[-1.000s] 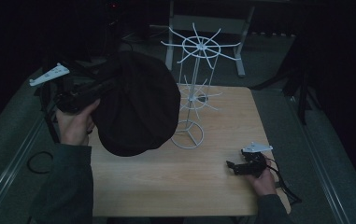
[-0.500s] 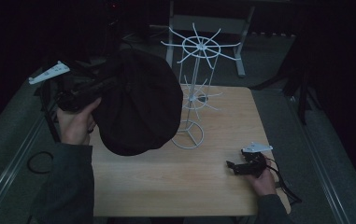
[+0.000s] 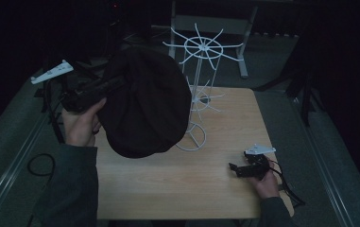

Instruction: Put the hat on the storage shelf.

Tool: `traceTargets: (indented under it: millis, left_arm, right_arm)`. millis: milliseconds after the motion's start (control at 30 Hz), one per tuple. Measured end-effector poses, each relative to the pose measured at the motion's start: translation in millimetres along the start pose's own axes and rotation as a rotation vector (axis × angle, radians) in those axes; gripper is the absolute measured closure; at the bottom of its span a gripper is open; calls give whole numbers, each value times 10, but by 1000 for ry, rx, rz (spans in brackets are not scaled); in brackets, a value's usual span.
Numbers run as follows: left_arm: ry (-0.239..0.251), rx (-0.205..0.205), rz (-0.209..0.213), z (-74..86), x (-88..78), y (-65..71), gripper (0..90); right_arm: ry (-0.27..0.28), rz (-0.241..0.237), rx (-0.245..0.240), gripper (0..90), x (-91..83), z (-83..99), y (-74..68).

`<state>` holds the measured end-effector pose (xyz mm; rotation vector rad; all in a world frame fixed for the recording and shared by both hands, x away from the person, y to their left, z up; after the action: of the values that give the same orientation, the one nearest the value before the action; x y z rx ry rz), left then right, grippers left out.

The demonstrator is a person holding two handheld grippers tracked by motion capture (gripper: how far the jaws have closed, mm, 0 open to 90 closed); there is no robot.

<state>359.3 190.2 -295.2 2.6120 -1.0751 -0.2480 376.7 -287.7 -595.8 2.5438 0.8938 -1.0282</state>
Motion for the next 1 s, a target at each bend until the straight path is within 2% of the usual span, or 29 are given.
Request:
traceTargets:
  millis: [400, 767, 1000]
  left_arm:
    - [26, -36, 31, -57, 88, 39, 727]
    - [37, -44, 42, -104, 214, 71, 725]
    - [50, -62, 39, -118, 336, 78, 726]
  right_arm:
    - [-1, 1, 3, 117, -1, 1, -2]
    - [-1, 1, 5, 118, -1, 0, -4]
    - [-1, 1, 4, 118, -1, 1, -3]
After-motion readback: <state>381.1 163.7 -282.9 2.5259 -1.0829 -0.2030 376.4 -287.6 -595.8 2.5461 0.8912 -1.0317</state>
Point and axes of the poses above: each handheld gripper's, and its own axes: x roughly forward along the jaws, z roughly out of its underside, y roughly to its right, the point moved 5 cm from there along x, roughly forward along the jaws
